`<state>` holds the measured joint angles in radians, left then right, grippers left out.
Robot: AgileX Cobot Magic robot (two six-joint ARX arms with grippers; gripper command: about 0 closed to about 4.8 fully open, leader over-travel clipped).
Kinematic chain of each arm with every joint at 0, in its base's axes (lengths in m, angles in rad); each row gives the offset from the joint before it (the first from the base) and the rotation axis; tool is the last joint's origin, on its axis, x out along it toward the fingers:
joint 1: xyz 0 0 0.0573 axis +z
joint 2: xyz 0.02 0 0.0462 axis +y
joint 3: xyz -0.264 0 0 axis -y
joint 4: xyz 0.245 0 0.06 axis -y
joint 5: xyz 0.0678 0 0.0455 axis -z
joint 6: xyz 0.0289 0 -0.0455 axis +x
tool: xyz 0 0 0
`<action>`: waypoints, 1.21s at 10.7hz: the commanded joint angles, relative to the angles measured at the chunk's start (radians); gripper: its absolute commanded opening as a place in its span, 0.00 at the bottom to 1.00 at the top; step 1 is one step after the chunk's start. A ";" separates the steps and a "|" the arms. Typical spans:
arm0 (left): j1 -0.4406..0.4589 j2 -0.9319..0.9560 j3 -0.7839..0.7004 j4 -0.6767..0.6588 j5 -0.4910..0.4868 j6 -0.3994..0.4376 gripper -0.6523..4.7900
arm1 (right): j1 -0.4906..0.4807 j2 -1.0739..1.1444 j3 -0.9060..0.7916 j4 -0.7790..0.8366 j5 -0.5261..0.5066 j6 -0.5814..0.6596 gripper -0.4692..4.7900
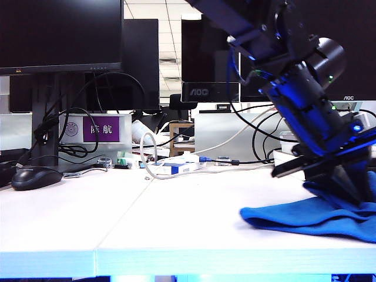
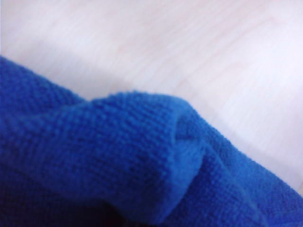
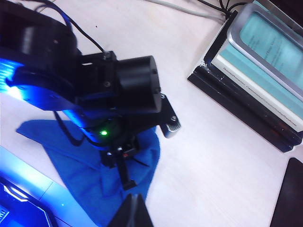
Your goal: Wipe the table from left to right using the rag.
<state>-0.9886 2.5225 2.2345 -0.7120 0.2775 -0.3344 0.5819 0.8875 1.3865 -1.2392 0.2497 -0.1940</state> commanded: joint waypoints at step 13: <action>-0.039 0.145 0.220 0.138 0.059 -0.101 0.11 | 0.000 -0.003 0.004 0.015 -0.002 0.008 0.09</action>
<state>-1.0225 2.6698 2.4466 -0.5865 0.3332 -0.4313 0.5819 0.8879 1.3865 -1.2385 0.2497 -0.1917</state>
